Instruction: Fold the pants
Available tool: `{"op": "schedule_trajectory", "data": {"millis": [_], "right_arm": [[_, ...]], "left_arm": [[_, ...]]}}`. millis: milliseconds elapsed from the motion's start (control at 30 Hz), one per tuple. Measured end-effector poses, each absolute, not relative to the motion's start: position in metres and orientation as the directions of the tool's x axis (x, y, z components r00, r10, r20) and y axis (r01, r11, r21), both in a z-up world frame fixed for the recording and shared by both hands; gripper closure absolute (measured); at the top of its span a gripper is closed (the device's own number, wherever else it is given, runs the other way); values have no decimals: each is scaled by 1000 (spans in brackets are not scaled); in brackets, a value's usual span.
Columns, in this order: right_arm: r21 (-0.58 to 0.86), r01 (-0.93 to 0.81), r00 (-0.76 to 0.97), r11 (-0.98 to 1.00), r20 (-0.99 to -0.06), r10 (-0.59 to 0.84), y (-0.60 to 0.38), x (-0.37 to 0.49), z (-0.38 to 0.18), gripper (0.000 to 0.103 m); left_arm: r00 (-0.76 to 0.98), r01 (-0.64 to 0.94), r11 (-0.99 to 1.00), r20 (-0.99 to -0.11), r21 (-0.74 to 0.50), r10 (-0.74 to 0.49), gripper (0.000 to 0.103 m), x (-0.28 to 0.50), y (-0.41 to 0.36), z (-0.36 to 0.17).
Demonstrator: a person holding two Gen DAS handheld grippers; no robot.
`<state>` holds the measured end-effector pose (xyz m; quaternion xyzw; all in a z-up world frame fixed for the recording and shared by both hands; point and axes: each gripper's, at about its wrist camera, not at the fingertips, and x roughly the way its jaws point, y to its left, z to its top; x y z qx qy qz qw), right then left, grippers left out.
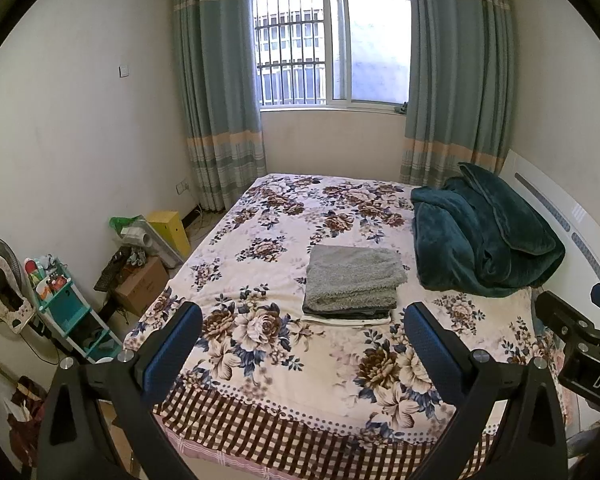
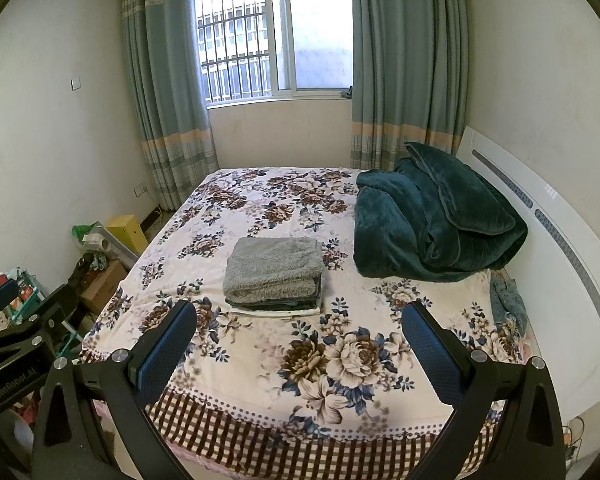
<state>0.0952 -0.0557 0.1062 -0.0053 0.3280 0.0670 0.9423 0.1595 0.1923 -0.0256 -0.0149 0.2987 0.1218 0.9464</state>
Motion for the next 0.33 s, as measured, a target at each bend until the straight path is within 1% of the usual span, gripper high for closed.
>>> {"op": "schedule_trajectory", "data": {"millis": [333], "right_arm": [[33,-128,776,991,-619,121,-56,95,106,0]], "left_arm": [[800,-233,972,-560,41,216,0,160,194,-26]]}}
